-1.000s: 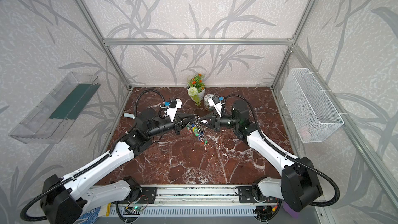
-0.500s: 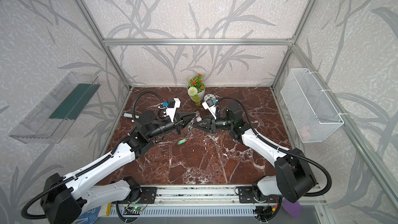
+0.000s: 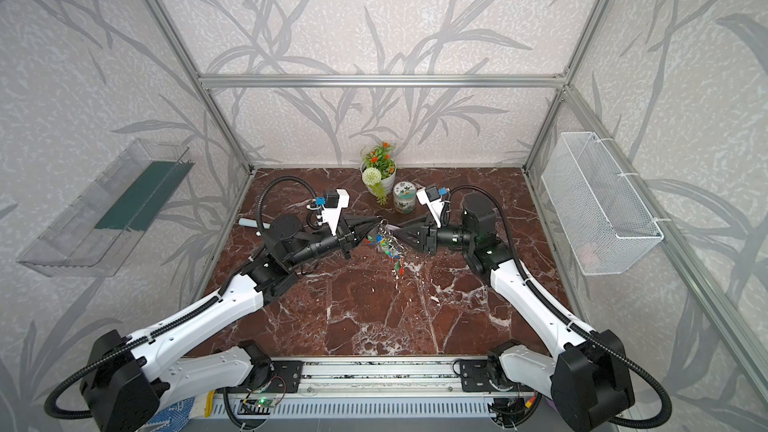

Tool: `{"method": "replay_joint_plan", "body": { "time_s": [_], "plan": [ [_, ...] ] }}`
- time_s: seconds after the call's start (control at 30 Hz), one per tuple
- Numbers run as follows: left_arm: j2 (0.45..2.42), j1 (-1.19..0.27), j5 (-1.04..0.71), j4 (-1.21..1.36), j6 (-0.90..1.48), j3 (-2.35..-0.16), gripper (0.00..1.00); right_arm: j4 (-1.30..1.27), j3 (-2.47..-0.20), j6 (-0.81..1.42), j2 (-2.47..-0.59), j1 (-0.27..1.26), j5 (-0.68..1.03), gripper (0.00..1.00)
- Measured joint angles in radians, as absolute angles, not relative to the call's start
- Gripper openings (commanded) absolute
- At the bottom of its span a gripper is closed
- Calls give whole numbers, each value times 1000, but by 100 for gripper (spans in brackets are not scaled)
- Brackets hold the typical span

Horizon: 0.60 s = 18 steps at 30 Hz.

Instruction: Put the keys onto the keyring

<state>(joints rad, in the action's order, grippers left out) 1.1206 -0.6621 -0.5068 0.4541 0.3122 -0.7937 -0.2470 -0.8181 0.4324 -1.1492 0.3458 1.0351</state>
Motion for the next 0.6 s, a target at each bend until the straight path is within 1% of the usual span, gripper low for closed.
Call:
{"method": "replay_joint_plan", "body": {
  "time_s": [0.2, 0.3, 0.47, 0.6],
  "plan": [
    [1124, -662, -530, 466, 318, -794, 0, -194, -825, 411, -1091, 299, 1005, 46],
    [1124, -662, -537, 466, 318, -794, 0, -179, -847, 403, -1089, 283, 991, 48],
    [1124, -662, -550, 466, 318, -794, 0, -183, -880, 400, -1105, 278, 984, 48],
    [1124, -662, -556, 466, 319, -794, 0, -188, -897, 400, -1137, 302, 980, 44]
  ]
}}
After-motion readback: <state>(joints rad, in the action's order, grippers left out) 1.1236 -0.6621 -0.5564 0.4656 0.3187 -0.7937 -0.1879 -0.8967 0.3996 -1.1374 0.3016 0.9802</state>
